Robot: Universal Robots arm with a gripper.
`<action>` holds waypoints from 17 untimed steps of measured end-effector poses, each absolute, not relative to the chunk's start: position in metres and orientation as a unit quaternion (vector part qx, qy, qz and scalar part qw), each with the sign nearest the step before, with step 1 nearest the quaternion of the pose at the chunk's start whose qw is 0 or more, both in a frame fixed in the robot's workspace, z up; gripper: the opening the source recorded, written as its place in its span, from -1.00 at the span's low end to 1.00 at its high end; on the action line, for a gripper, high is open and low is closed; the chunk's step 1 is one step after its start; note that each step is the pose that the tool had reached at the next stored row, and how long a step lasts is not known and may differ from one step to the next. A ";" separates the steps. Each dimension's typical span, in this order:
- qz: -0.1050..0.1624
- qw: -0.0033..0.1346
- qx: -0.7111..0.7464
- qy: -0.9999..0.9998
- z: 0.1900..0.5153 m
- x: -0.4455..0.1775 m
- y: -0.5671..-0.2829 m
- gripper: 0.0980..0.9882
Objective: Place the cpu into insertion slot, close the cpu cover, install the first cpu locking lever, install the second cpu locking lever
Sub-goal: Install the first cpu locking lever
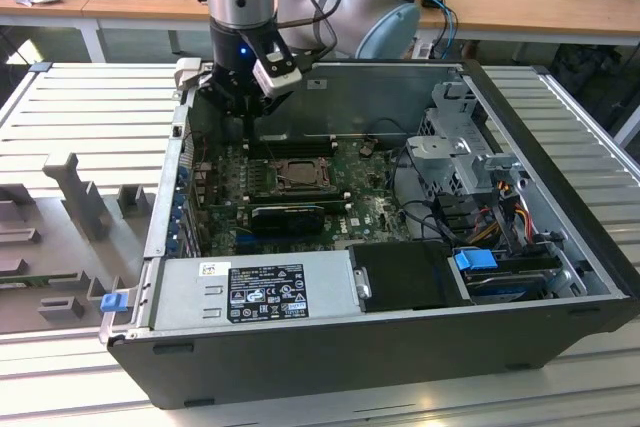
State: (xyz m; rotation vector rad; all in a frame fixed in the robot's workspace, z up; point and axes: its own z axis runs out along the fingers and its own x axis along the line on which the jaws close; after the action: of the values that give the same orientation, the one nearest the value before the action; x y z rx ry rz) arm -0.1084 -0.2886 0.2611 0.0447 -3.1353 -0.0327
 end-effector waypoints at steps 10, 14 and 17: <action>-0.010 0.003 0.014 -1.000 0.261 -0.057 -0.288 -0.98; -0.011 0.003 0.014 -1.000 0.259 -0.041 -0.288 -0.98; -0.033 0.003 0.014 -0.999 0.255 -0.039 -0.288 -0.98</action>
State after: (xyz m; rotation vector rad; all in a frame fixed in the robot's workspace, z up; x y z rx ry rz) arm -0.0391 -0.2880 0.2550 0.0445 -3.1345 -0.1034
